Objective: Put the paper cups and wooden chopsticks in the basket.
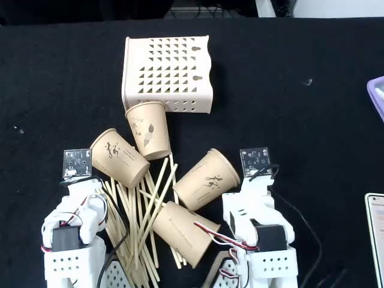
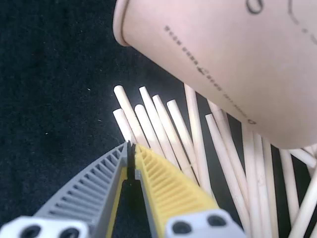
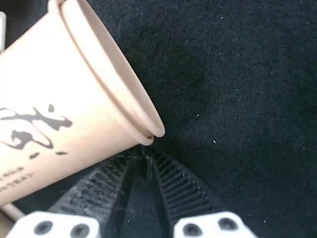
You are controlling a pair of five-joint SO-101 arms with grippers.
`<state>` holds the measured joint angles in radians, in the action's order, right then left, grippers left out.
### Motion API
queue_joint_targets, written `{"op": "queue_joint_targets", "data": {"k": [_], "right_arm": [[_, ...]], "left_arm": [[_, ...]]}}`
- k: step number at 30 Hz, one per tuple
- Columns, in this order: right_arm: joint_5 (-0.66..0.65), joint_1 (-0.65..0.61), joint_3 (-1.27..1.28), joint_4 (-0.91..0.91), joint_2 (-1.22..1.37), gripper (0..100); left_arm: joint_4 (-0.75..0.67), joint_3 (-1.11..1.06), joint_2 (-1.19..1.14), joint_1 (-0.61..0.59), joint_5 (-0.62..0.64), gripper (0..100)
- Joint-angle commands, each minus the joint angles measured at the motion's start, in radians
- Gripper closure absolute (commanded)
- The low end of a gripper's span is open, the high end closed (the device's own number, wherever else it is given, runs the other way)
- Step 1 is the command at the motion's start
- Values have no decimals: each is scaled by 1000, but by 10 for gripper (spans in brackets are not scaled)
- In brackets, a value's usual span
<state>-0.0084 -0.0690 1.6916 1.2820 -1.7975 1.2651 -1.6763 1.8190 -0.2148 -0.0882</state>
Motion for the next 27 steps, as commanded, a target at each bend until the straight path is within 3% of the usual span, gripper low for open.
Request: {"op": "queue_joint_targets", "data": {"k": [1,23,27], "right_arm": [[-3,8,-4,-2,-45,984],[-2,12,-4,-2,-45,984],[-3,18,-5,-100,-45,983]], "left_arm": [[5,-22,2,12,-6,970],[2,-22,3,15,-12,967],[-5,12,3,-35,-12,967]]}}
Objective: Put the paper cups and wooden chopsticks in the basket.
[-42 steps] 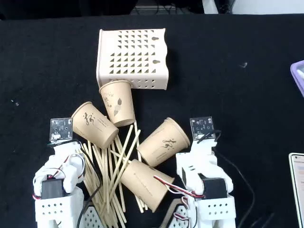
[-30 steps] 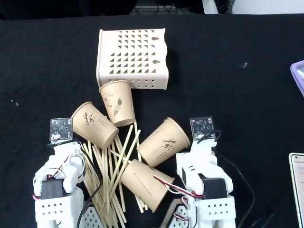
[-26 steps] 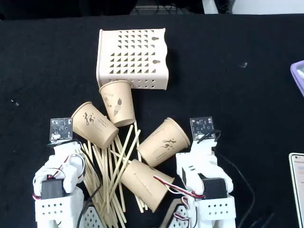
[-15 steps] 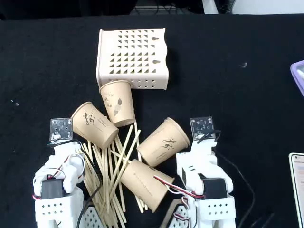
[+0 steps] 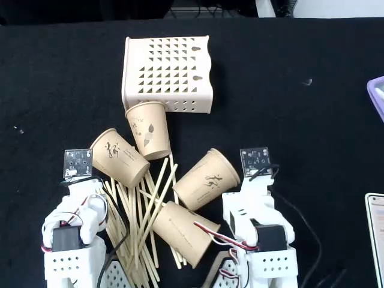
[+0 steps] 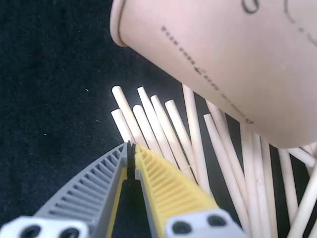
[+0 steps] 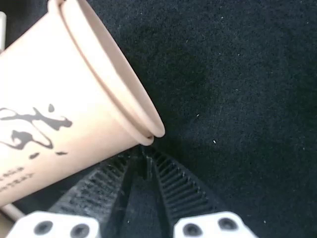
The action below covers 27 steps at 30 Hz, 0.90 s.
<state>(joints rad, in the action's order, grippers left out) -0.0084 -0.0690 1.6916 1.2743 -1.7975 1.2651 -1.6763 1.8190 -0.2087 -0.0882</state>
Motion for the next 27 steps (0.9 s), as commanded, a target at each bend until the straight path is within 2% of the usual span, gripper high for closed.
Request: {"op": "queue_joint_targets", "data": {"k": [1,9,12,16,19,22,27], "right_arm": [[-3,29,-5,-130,-45,983],[-5,184,-59,-456,-45,983],[-68,210,-159,-483,-45,983],[-249,206,-343,-466,-45,982],[-262,161,-550,-425,-35,982],[-264,107,-788,-325,1,965],[-256,-38,-1198,-118,242,867]], "left_arm": [[-6,41,5,-65,-12,967],[-14,443,5,-297,-14,966],[-115,527,5,-332,-12,966],[-347,541,5,-295,-11,954],[-486,549,0,-246,-6,841],[-517,602,-3,-223,-5,756],[-522,711,-91,-196,-5,799]]}}
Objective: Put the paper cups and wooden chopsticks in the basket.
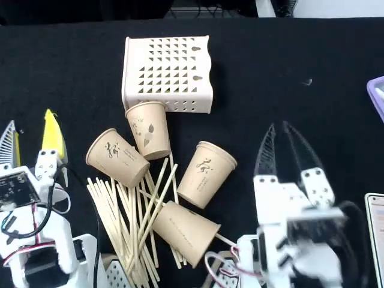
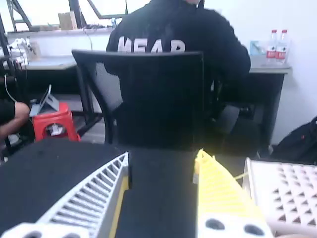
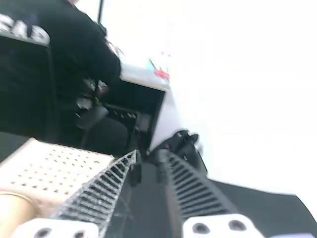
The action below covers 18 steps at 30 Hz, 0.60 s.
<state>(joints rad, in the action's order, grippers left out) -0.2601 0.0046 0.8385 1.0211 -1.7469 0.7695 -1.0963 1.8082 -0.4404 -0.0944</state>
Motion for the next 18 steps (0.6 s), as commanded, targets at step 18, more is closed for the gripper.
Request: {"op": "queue_joint_targets", "data": {"k": [18], "right_arm": [[-3,3,-105,-242,1092,864]], "left_arm": [[138,837,-1490,294,57,765]]}}
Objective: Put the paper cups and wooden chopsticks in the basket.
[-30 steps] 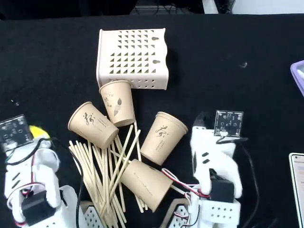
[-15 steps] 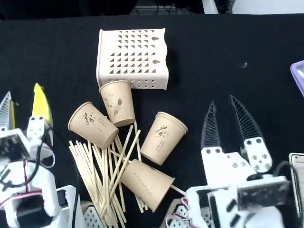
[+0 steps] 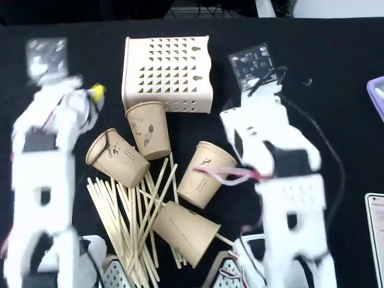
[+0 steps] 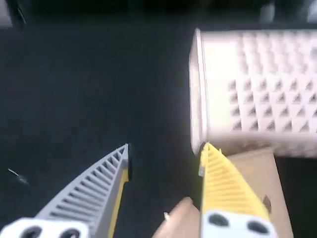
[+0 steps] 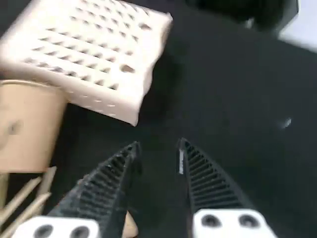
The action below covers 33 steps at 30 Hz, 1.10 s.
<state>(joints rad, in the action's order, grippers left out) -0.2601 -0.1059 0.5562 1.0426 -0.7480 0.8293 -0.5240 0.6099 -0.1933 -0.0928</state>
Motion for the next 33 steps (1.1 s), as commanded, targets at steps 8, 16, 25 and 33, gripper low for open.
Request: {"op": "queue_joint_targets", "data": {"k": [8,16,25,33], "right_arm": [[58,141,344,-488,269,864],[60,112,329,-583,414,864],[60,112,323,-586,438,864],[60,112,323,-588,438,864]], "left_arm": [[236,780,-730,90,107,764],[387,1216,-1033,133,114,764],[396,1394,-1315,61,109,769],[397,1399,-1355,-84,106,770]]}}
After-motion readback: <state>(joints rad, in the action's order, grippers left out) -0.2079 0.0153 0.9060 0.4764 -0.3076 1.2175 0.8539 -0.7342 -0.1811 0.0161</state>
